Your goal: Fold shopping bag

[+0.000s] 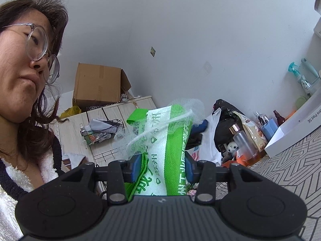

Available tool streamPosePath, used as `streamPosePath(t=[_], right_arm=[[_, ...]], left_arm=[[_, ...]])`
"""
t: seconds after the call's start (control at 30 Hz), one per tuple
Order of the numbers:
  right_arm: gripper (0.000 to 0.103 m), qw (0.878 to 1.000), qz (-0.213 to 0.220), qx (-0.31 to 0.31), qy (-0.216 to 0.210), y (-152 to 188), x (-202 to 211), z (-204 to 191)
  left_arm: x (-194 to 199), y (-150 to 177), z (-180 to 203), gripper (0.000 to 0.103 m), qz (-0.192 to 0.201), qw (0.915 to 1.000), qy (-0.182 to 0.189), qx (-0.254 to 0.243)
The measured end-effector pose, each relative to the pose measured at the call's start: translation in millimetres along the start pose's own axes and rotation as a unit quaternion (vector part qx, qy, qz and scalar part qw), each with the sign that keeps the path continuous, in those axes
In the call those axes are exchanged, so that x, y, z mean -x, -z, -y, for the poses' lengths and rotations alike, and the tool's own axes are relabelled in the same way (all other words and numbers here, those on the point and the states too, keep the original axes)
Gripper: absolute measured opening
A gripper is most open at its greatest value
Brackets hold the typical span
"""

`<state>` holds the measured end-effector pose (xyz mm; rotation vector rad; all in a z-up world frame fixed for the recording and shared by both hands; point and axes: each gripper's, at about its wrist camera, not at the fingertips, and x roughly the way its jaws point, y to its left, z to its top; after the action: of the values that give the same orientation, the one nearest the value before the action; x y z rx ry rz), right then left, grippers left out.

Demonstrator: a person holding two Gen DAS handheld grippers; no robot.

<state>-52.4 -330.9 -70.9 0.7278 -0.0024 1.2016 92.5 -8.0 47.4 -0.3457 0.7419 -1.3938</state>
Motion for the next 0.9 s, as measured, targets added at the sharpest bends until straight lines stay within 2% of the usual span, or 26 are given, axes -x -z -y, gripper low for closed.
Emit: streamPosePath(t=[0.07,0.27,0.47,0.6,0.9], right_arm=[[0.044,1.000,0.000,-0.005,0.000,2.0,0.7,2.9],[0.044,1.000,0.006,-0.005,0.005,2.9,4.3,3.1],[0.044,1.000,0.014,-0.003,0.000,5.0,3.8,1.9],[0.044,0.999,0.033,-0.008,0.001,3.6,5.8,1.5],[0.044,0.993,0.102,-0.032,0.058,-2.7,12.1,13.5]], left_arm=[[4.3,-2.2,3.7,0.003,0.000,0.9997,-0.021,-0.010],[4.6,0.0,-4.3,0.003,0.011,0.9999,-0.009,0.004],[-1.2,8.9,-21.0,0.003,-0.001,0.9991,-0.016,0.039],[-6.0,17.0,-19.2,0.003,-0.017,0.9989,-0.022,0.037],[-14.0,34.3,-15.2,0.003,-0.047,0.9974,-0.040,0.037]])
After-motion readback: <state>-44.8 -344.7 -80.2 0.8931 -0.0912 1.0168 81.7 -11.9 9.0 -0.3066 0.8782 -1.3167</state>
